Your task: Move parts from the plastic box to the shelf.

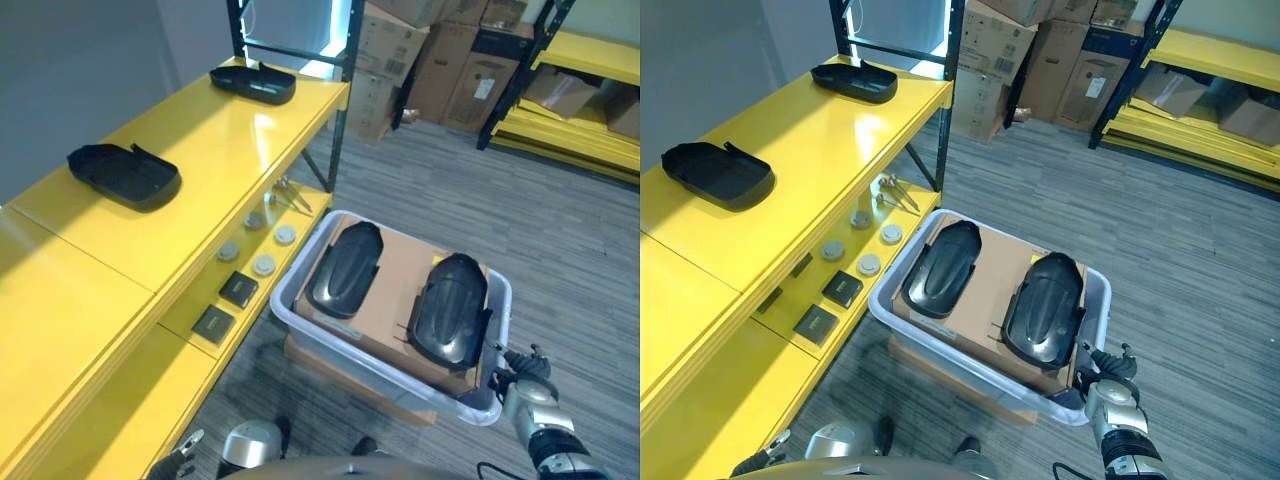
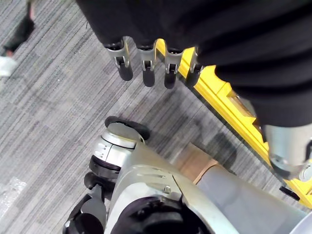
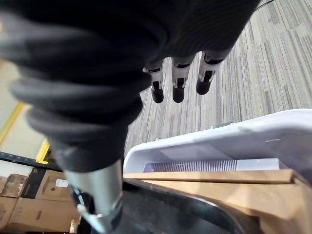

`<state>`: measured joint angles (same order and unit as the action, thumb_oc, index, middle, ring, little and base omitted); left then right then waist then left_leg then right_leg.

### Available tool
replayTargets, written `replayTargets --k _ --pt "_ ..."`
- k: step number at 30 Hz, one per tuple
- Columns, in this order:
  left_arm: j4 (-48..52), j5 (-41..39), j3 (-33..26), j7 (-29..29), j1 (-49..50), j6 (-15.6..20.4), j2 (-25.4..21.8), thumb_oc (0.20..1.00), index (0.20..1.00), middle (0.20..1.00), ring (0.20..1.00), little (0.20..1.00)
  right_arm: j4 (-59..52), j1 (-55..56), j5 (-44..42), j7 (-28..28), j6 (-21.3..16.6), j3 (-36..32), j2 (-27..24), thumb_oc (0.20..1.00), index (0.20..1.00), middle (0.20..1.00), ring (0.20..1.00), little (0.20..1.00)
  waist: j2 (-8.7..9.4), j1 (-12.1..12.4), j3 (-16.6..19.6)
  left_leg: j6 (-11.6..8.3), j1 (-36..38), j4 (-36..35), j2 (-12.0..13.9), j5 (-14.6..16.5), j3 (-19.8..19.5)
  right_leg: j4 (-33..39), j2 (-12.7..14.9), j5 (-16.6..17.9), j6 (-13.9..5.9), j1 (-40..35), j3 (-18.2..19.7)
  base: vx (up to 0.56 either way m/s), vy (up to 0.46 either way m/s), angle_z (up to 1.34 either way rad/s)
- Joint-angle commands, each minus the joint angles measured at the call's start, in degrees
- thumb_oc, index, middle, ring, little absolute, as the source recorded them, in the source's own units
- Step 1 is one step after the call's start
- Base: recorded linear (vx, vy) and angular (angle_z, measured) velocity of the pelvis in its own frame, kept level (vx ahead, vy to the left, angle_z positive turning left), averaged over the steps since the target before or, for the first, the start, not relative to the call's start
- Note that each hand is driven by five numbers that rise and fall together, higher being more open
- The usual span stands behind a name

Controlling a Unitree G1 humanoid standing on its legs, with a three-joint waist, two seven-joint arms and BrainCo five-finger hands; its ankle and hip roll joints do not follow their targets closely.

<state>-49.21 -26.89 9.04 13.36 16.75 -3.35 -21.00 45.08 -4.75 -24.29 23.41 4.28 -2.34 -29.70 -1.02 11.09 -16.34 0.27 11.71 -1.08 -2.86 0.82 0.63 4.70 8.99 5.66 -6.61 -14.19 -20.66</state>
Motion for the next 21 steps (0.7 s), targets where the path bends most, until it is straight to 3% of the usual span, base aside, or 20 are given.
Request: replayTargets --k 1,8,21 --pt "-0.7 -1.2 2.2 1.1 1.9 2.4 -0.5 1.000 1.000 1.000 1.000 1.000 0.4 -2.4 3.1 -1.7 -0.6 1.9 -4.8 1.000 1.000 1.000 1.000 1.000 -1.42 1.6 2.3 -2.46 -6.0 4.5 3.9 0.0 -2.1 -6.5 5.0 -0.8 -5.59 5.1 3.3 0.01 0.051 -0.02" --pt "2.4 -5.9 5.6 1.6 -1.5 2.9 -1.1 1.000 1.000 1.000 1.000 1.000 2.0 -9.1 3.9 -0.9 0.7 3.9 -7.6 1.000 1.000 1.000 1.000 1.000 -2.50 2.3 -0.2 -2.10 -12.2 7.0 2.8 -0.3 -3.1 -8.8 5.6 -1.4 -5.41 10.4 3.7 -0.13 0.026 0.01" --pt "5.7 -13.5 8.9 1.0 -9.8 5.2 -3.8 1.000 1.000 1.000 1.000 1.000 9.0 -21.2 -0.6 0.4 -2.7 7.7 -10.8 1.000 1.000 1.000 1.000 1.000 -3.21 2.9 -7.6 -1.12 -23.7 11.6 2.1 -0.6 -4.1 -11.2 5.2 -0.9 -4.20 20.0 4.3 -0.20 -0.031 0.01"
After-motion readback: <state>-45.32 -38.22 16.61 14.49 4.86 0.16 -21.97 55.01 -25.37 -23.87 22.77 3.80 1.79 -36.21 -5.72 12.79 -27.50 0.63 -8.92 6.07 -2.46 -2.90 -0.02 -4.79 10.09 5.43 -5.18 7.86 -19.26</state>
